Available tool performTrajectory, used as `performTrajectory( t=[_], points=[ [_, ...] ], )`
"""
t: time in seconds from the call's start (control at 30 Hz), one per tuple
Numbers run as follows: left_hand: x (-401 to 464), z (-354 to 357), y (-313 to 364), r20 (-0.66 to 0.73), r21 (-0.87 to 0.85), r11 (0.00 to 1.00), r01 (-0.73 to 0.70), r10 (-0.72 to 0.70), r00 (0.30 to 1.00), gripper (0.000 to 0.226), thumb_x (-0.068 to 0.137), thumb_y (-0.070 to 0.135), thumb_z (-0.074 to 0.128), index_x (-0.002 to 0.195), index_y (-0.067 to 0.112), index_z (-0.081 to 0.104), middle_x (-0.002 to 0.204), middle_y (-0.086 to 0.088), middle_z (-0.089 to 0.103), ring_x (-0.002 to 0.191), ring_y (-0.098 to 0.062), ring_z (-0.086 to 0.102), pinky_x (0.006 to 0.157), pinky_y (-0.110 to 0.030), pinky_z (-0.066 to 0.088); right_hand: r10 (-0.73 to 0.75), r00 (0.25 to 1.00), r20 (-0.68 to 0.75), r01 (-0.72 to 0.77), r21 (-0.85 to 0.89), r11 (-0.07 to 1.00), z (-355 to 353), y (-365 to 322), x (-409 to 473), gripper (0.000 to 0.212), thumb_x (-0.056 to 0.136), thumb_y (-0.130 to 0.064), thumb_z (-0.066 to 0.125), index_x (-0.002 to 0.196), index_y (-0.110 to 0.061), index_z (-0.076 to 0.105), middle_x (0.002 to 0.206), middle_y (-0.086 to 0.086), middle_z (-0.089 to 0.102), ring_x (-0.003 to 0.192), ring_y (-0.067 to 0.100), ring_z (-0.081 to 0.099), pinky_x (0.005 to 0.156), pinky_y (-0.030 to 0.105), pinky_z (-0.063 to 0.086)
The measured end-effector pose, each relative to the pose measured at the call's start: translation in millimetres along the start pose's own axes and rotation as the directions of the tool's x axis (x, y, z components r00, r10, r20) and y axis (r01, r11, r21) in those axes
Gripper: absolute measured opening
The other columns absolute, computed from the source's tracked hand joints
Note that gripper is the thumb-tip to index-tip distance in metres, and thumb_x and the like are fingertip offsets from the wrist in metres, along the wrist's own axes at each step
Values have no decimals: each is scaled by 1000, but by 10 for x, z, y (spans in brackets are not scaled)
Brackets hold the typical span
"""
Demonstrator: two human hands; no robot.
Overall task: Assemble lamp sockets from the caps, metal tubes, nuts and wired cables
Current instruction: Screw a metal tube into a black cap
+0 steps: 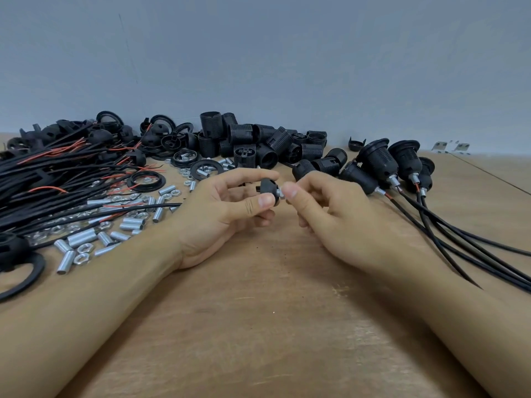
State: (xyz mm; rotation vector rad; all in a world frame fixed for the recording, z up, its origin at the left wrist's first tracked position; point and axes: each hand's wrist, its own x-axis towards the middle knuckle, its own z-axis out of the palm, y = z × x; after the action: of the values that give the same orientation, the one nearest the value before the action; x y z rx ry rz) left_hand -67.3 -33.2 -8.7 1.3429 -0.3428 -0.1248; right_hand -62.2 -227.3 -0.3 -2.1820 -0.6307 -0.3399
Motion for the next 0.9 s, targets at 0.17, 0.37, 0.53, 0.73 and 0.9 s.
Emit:
performTrajectory(
  t=[0.17, 0.37, 0.53, 0.73, 0.9],
  points=[
    [-13, 31, 9, 16, 16, 1000, -26, 26, 1000, 46, 74, 8, 69, 120, 5, 65, 78, -9, 63, 71, -19, 62, 76, -29, 55, 144, 989, 43, -149, 185, 971, 7, 18, 3, 71, 96, -61, 33, 58, -5, 56, 47, 3, 56, 43, 9, 50, 49, 20, 43],
    [-34, 62, 6, 29, 73, 997, -36, 34, 999, 46, 74, 8, 69, 120, 6, 64, 74, -1, 65, 73, -19, 62, 75, -27, 54, 140, 990, 31, -144, 205, 968, 25, 0, -7, 63, 96, -58, 38, 62, -10, 59, 52, 5, 58, 47, 10, 54, 50, 27, 47],
    [-36, 79, 6, 29, 82, 996, -32, 30, 999, 45, 71, 11, 71, 116, 8, 66, 75, -3, 66, 71, -19, 62, 73, -26, 54, 125, 992, 21, -126, 191, 973, 12, -5, 0, 53, 92, -59, 47, 66, -16, 61, 53, -4, 58, 48, 5, 51, 50, 21, 43],
    [-25, 60, 0, 19, 81, 997, -21, 19, 1000, 46, 72, 11, 71, 118, 6, 66, 77, -5, 66, 72, -21, 62, 74, -28, 55, 193, 981, 24, -192, 287, 939, -35, 10, 22, 61, 93, -64, 46, 75, -9, 63, 52, 2, 58, 44, 15, 52, 46, 24, 42],
    [-32, 62, -5, 33, 97, 995, -29, 26, 999, 44, 72, 13, 73, 116, 9, 68, 79, -7, 67, 74, -20, 63, 73, -27, 54, 152, 988, -1, -147, 250, 957, -24, 33, 33, 55, 98, -49, 47, 64, -6, 54, 43, -5, 43, 43, 16, 42, 47, 28, 37]
  ],
)
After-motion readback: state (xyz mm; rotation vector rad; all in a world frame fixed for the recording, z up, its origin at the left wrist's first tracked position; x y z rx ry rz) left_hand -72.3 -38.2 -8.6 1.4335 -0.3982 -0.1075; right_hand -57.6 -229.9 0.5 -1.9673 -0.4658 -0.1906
